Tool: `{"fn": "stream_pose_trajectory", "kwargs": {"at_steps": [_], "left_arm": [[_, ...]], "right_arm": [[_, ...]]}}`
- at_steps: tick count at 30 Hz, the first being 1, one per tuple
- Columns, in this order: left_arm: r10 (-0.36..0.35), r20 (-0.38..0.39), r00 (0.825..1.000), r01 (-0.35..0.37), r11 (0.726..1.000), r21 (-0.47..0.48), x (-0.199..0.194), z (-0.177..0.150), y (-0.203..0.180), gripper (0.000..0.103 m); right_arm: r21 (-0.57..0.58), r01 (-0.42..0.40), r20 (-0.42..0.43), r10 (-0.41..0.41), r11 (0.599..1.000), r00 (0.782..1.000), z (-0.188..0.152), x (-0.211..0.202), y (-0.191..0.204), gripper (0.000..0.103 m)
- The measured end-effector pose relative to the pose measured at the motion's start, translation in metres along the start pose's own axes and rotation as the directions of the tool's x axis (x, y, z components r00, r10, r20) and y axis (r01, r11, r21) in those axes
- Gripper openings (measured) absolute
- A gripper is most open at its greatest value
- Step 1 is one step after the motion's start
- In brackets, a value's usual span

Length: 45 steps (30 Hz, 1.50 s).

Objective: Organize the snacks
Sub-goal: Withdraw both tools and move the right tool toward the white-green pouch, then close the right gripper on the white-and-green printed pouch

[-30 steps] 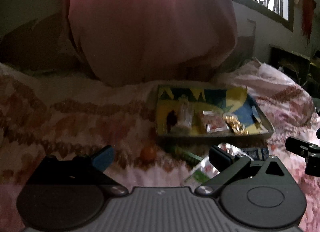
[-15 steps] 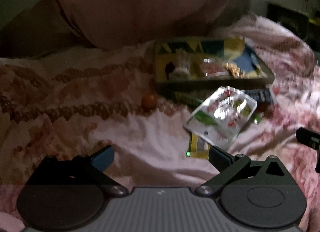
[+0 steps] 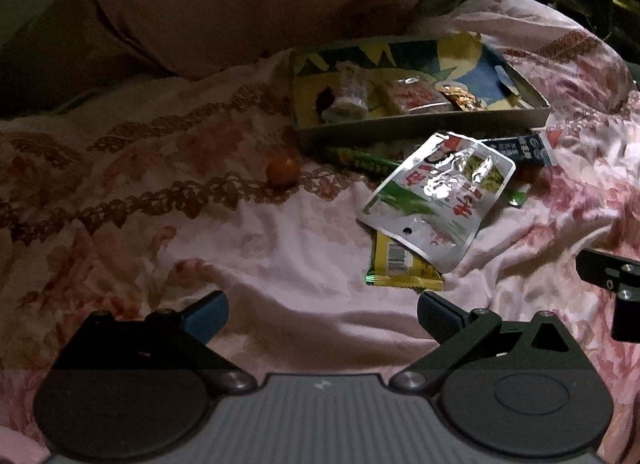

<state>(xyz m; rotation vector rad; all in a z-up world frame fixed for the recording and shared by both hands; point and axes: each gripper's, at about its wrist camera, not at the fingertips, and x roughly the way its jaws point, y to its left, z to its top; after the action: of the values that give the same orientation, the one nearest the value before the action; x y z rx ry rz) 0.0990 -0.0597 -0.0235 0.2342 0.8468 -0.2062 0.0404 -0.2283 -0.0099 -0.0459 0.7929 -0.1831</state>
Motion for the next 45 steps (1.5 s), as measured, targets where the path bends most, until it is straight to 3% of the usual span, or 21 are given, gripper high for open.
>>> {"fn": "stream_pose_trajectory", "kwargs": {"at_steps": [7, 12, 19, 27, 30, 37, 42, 45], "left_arm": [[-0.013, -0.023, 1.000, 0.013, 1.000, 0.028, 0.010, 0.001, -0.009, 0.102], [-0.061, -0.044, 0.997, 0.062, 0.998, 0.013, 0.022, 0.003, -0.011, 0.102], [-0.098, -0.066, 0.993, 0.096, 0.995, -0.030, 0.042, 0.008, -0.010, 0.102], [-0.089, -0.088, 0.992, 0.086, 0.996, -0.032, 0.051, 0.010, -0.012, 0.102], [-0.091, -0.087, 0.992, 0.088, 0.995, -0.043, 0.052, 0.010, -0.010, 0.102], [-0.099, -0.083, 0.992, 0.092, 0.992, -0.082, 0.055, 0.013, -0.004, 0.102], [-0.105, -0.068, 0.992, 0.098, 0.990, -0.101, 0.053, 0.015, -0.002, 0.102], [-0.110, -0.055, 0.992, 0.103, 0.988, -0.111, 0.053, 0.017, 0.000, 0.102]], "right_arm": [[0.045, -0.037, -0.033, 0.038, 0.998, 0.999, 0.004, 0.012, -0.006, 0.102], [0.089, -0.117, -0.068, 0.123, 0.989, 0.990, 0.015, 0.036, -0.010, 0.102], [0.286, -0.272, -0.110, 0.314, 0.919, 0.943, 0.035, 0.086, -0.011, 0.101], [0.376, -0.339, -0.121, 0.408, 0.862, 0.905, 0.048, 0.123, 0.004, 0.094], [0.408, -0.350, -0.105, 0.424, 0.843, 0.899, 0.051, 0.131, 0.005, 0.086], [0.461, -0.378, -0.043, 0.446, 0.803, 0.894, 0.058, 0.121, -0.005, 0.049], [0.492, -0.415, 0.004, 0.475, 0.765, 0.880, 0.062, 0.119, -0.010, 0.043], [0.522, -0.455, 0.017, 0.524, 0.722, 0.851, 0.062, 0.127, -0.008, 0.042]]}}
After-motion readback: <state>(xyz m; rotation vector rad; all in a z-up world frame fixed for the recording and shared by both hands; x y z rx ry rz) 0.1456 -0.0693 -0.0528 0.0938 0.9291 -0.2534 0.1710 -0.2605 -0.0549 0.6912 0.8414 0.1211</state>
